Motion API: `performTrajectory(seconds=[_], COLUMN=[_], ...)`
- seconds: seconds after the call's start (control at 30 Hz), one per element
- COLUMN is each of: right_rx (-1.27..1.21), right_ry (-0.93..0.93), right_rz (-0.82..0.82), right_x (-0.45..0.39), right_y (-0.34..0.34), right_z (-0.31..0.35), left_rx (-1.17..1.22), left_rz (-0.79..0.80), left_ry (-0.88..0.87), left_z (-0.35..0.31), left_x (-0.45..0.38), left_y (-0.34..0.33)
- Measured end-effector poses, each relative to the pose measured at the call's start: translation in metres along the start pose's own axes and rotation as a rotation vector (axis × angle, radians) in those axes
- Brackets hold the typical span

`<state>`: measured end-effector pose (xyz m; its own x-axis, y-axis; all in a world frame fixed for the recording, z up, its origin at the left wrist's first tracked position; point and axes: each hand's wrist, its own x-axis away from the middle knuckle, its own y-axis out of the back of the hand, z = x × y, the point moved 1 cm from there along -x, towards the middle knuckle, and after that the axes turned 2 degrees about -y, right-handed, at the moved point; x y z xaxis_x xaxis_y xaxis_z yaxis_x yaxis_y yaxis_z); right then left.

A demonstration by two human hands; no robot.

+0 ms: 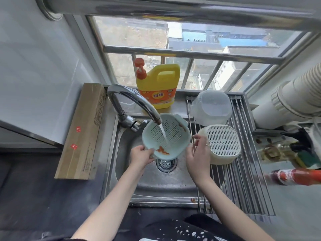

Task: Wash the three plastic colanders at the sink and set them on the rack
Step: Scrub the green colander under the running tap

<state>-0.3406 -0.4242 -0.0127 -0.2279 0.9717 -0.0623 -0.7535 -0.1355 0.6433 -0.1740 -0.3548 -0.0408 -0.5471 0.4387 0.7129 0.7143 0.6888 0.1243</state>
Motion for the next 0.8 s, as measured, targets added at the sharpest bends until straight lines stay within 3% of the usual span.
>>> performTrajectory(seconds=[0.2,0.33,0.47,0.6,0.7,0.8], right_rx=[0.447,0.807,0.584,0.807,0.725,0.806], right_ry=[0.424,0.246,0.084,0.307,0.236,0.454], right_rz=[0.227,0.534,0.759,0.557,0.544,0.417], right_x=[0.017,0.019,0.019,0.013,0.017,0.007], right_y=[-0.023,-0.053,-0.064,-0.053,-0.065,-0.069], right_z=[-0.012,-0.008,0.004,-0.003,0.004,-0.001], left_rx=[-0.071,-0.09,-0.08,0.037,0.189,0.438], left_rz=[-0.047,-0.024,-0.031,-0.017,0.032,0.153], left_ry=[-0.095,-0.189,-0.214,-0.108,-0.002,0.136], left_z=[0.008,0.014,0.034,0.015,0.016,0.016], left_x=[-0.002,-0.001,-0.022,0.001,0.001,0.006], left_y=[-0.011,-0.018,-0.02,-0.023,-0.028,-0.03])
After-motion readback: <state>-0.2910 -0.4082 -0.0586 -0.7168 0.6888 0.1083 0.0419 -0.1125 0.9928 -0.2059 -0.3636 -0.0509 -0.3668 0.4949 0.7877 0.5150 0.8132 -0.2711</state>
